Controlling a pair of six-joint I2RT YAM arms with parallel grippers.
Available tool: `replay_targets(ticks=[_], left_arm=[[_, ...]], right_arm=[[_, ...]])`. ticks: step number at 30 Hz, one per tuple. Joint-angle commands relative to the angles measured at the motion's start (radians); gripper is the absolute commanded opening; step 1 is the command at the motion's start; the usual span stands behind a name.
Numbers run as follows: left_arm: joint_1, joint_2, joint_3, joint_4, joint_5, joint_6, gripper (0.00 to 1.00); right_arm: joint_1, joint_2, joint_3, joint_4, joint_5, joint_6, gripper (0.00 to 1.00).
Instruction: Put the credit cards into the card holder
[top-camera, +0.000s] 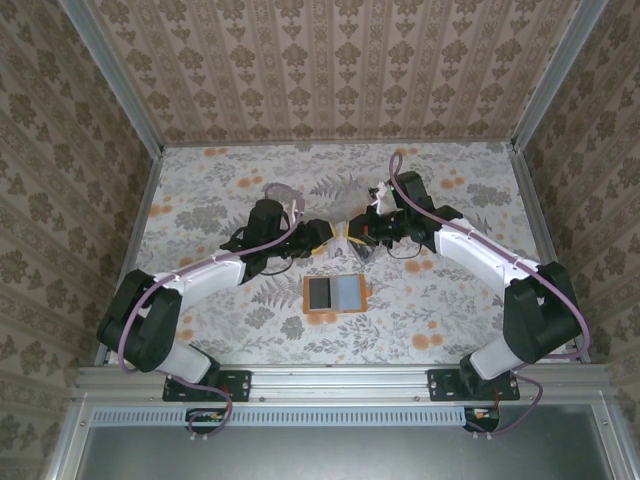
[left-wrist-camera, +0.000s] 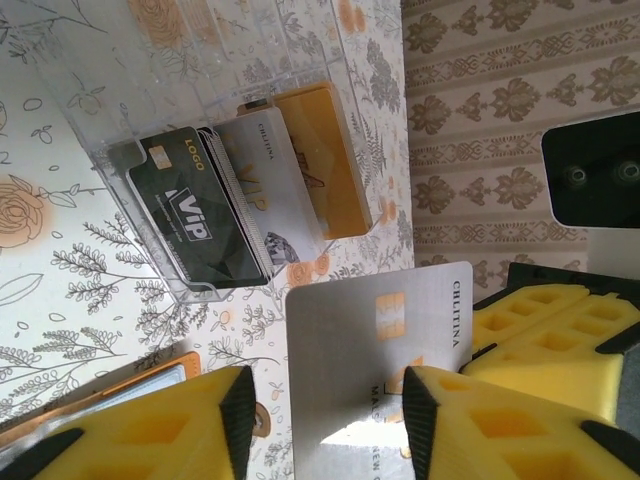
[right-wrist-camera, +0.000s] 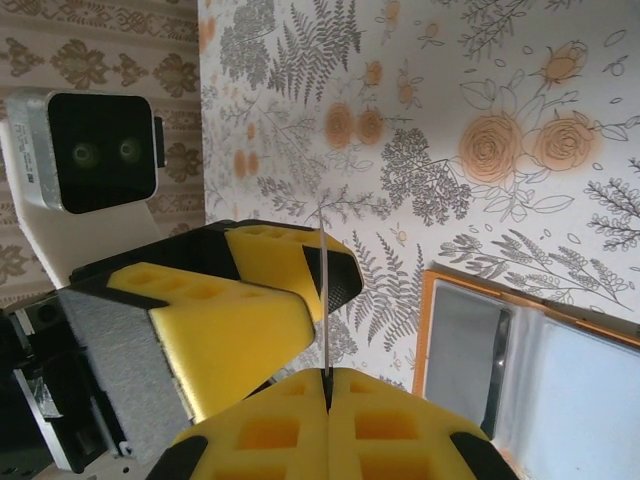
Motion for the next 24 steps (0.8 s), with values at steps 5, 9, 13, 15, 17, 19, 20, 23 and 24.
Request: replay_targets(ticks=[5,9,13,15,17,19,20,23,24], left_arm=[[0.004,0.003,0.002,0.044,0.023,-0.013,0.28],[0.005,-0.004,-0.009,0.044,0.019,-0.014,0.21],[0.005,-0.011,-0.015,0.042,0.015,-0.009,0.14],[0.005,-0.014,-0.015,0.042,0.016,-0.007,0.11],[0.005,-0.014,-0.018,0.041,0.014,-0.007,0.08],[0.005,-0.016,-0.019,0.039,0.014,-0.009,0.04],[0.005,-0.017,-0.02,0.039,0.015,-0.01,0.01],[0.005,-0.027,-0.027,0.028,0.005,-0.012,0.0],[0.005,-0.033,-0.033,0.019,-0.002,-0.011,0.0]], right_arm=[[-0.013,0.008,-0.016,0.027,-0.025,0.019,0.02],[-0.015,0.024,-0.017,0.023,-0.016,0.02,0.04],[-0.016,0.034,-0.019,0.022,-0.014,0.019,0.07],[-0.016,0.037,-0.021,0.023,-0.015,0.019,0.08],[-0.016,0.038,-0.023,0.023,-0.014,0.02,0.09],[-0.016,0.037,-0.022,0.023,-0.014,0.022,0.11],[-0.016,0.038,-0.022,0.022,-0.013,0.022,0.11],[-0.017,0.038,-0.024,0.016,-0.008,0.02,0.17],[-0.016,0.037,-0.025,0.01,-0.002,0.018,0.18]])
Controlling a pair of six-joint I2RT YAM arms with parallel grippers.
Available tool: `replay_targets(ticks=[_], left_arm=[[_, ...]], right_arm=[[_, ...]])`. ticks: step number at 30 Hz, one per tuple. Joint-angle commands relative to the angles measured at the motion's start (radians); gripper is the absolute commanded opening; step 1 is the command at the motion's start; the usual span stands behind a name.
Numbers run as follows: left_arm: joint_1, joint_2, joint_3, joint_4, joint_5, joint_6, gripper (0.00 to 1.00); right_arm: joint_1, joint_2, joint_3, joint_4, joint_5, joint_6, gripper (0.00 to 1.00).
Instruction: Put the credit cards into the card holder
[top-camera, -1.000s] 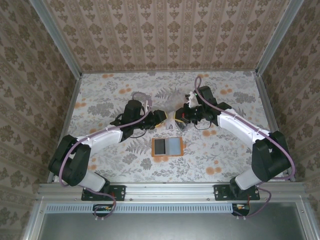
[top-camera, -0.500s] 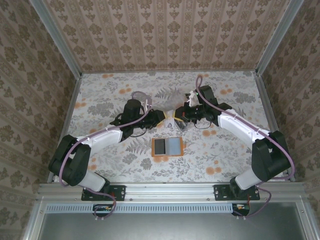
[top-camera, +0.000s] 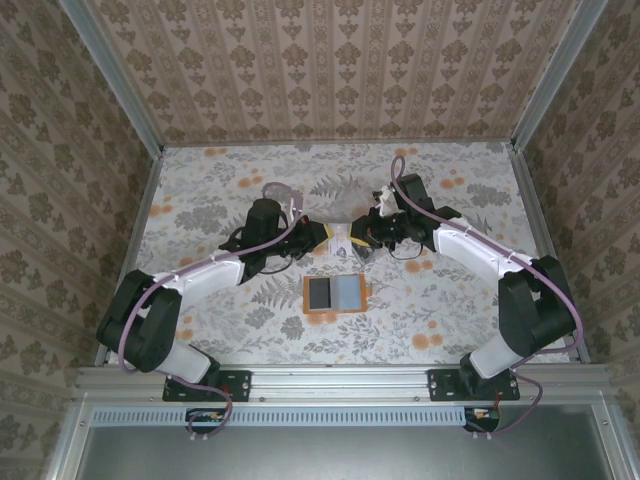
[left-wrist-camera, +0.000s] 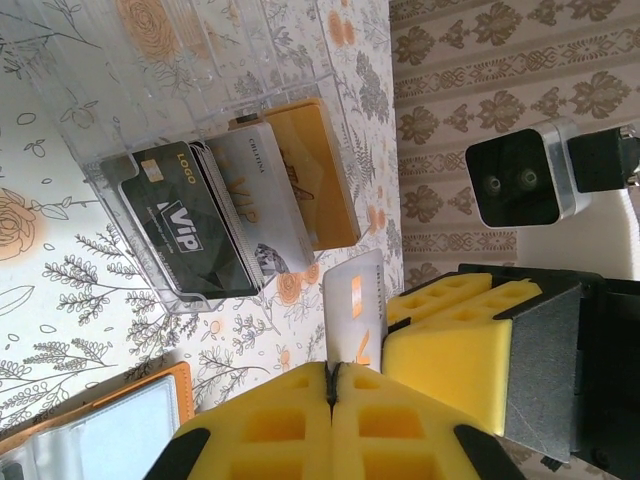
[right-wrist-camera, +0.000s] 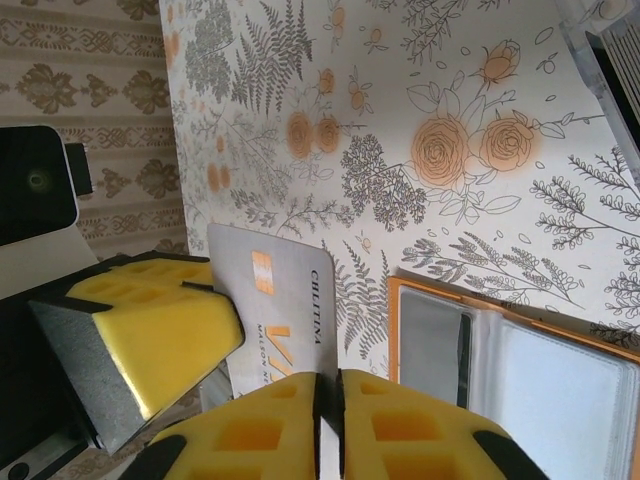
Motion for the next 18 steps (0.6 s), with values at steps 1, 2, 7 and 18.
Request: replay_targets(ticks=[1,2,7,18], left_arm=[[-0.003,-0.037,-0.029,-0.028,-0.014,0.011,0.0],[-0.003,-0.048,-0.038,-0.046,-0.029,0.015,0.0],[-0.005,-0.114,-0.084,-0.194,-0.129,0.073,0.0],[-0.064,-0.131,-0.157,-0.241,-0.199,0.1,0.0]], right_arm=[[0.006,-0.001,-0.006,-0.007,0.002,0.0,0.2],[0.007,-0.004,-0.009,-0.023,0.018,-0.007,0.22],[0.029,-0.029,-0.01,-0.171,0.184,-0.077,0.25],[0.243,0.059,0.001,-0.355,0.502,-0.098,0.24]])
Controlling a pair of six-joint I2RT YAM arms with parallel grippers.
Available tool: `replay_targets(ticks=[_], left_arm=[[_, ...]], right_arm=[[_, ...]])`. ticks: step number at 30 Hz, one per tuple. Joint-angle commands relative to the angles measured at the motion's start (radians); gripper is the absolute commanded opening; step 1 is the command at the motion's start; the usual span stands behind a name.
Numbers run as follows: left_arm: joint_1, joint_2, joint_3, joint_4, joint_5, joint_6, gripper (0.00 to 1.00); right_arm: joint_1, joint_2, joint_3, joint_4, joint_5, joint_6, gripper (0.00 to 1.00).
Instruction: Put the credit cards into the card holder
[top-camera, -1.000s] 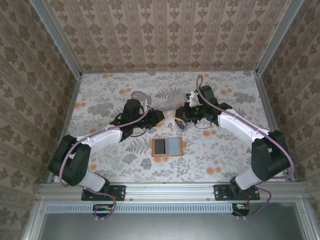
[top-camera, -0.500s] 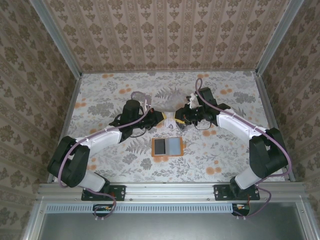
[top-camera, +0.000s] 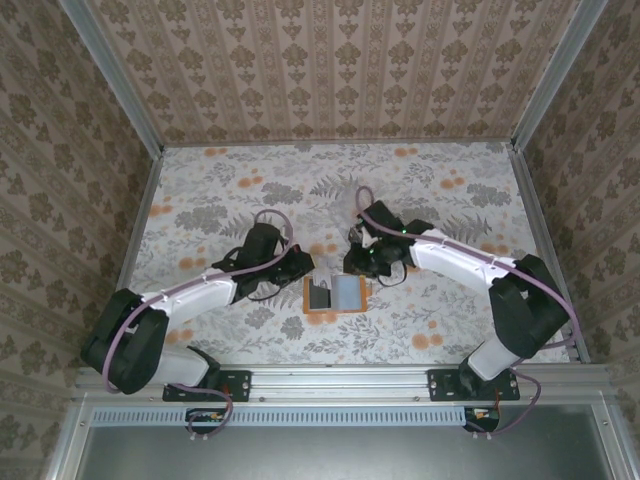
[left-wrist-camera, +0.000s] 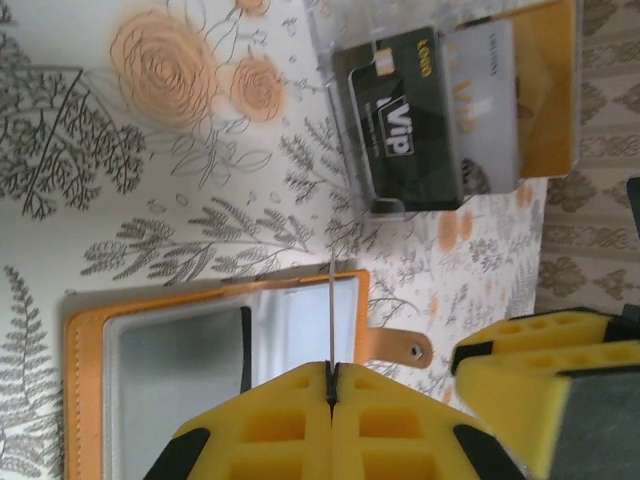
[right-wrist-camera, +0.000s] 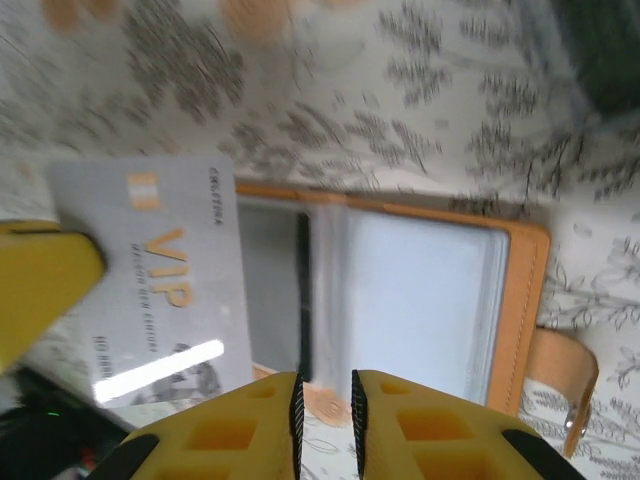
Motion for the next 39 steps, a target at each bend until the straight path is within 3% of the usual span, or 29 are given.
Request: replay_targets(ticks=[1,17,39], left_arm=[[-0.026,0.003,-0.002,-0.005,-0.032,0.037,0.0],[-0.087,0.089,-0.002,0.036,-0.058,0.05,0.0],[-0.119,0.129,-0.062,0.118,-0.075,0.031,0.0]], right_arm=[[0.013,0.032,-0.004,-0.084,0.146,-0.007,0.24],[0.007,0.089,-0.042,-0.131,0.278,-0.035,0.22],[0.008,0.112,-0.162,-0.029,0.247,-0.016,0.17]])
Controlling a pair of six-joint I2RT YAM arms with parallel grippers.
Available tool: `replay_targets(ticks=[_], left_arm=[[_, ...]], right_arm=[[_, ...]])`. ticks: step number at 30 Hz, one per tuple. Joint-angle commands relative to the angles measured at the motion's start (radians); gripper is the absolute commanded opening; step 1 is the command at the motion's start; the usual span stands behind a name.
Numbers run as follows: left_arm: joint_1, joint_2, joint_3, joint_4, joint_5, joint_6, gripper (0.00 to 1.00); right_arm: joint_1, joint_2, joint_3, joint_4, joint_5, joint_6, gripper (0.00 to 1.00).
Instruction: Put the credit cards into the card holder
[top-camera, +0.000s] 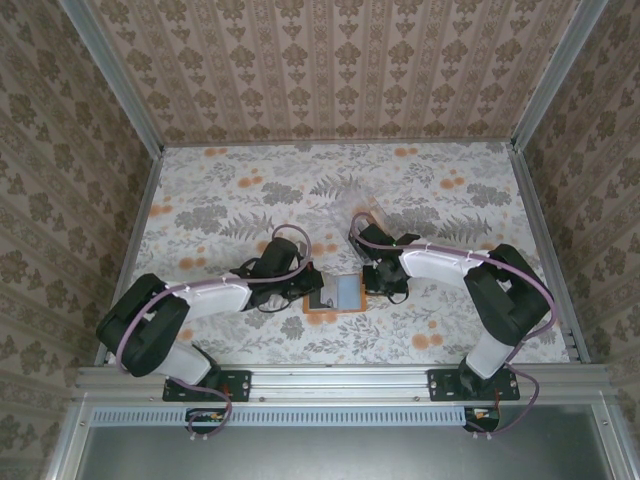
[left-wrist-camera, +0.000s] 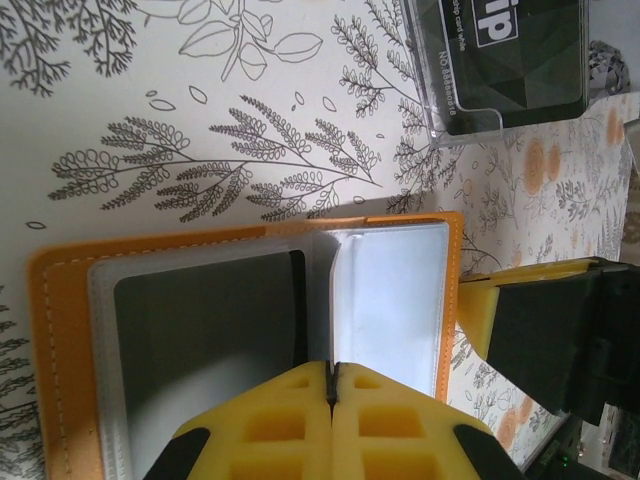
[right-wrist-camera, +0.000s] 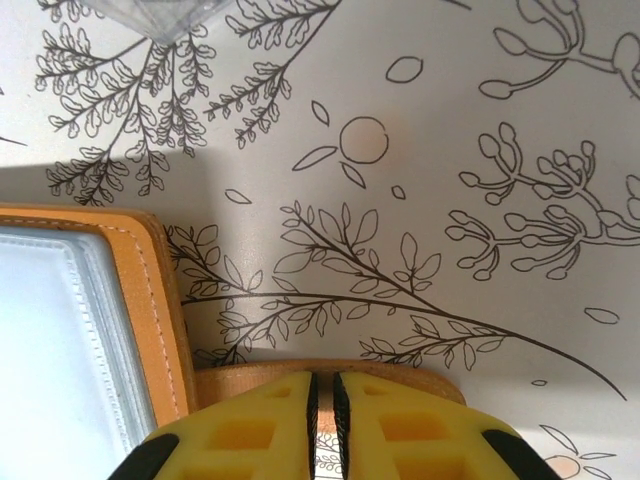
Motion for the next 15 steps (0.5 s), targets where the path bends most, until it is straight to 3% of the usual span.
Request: replay_targets(ticks=[1,15], left_arm=[[-0.011,0.018,-0.019,0.04,-0.019,0.001,0.0],[-0.054,0.067,-0.048,0.157,-0.066,-0.029,0.0]], right_arm=[[-0.001,0.02,-0.048,0.014,-0.006,0.011,0.17],[0.005,0.021,-0.087,0.082,-0.038,0.031,0.17]])
